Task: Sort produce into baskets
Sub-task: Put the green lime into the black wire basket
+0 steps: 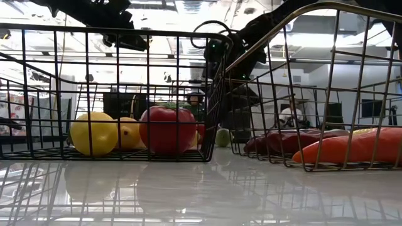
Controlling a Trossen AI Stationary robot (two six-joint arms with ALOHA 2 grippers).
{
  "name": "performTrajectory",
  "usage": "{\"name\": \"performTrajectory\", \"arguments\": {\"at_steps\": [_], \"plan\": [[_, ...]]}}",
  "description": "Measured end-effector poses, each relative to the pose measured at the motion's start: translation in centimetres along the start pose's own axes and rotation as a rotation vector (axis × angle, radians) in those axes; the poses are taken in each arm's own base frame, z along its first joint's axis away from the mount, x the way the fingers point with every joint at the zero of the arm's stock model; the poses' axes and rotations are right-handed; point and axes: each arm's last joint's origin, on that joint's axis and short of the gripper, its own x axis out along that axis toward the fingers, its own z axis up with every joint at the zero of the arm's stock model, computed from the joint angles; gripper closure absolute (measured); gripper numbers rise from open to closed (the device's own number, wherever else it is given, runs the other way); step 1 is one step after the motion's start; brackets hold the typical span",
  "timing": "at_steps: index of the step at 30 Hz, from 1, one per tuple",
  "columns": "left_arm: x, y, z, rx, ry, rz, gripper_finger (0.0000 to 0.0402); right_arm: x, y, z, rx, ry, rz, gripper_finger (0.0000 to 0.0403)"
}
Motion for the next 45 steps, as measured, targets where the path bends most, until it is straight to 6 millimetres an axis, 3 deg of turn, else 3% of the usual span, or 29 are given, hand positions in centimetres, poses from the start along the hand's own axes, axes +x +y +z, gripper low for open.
{"name": "performTrajectory", "arguments": {"at_steps": [6, 13, 30, 45], "plan": [[0.0, 0.0, 0.0, 0.001, 0.003, 0.000, 0.0211, 0.0, 0.3, -0.3, 0.024, 0.026, 0.034, 0.0147], [0.0, 0.0, -0.1, 0.002, 0.006, -0.001, 0.0211, -0.2, 0.5, -1.0, 0.134, 0.067, 0.078, 0.0106], [0.0, 0.0, -0.1, 0.002, 0.006, -0.001, 0.0211, 1.0, 0.9, -4.5, 0.219, 0.034, 0.087, 0.0100], [0.0, 0.0, 0.0, 0.001, 0.005, -0.001, 0.0211, 1.3, 0.9, -4.6, 0.211, 0.032, 0.073, 0.0106]]}}
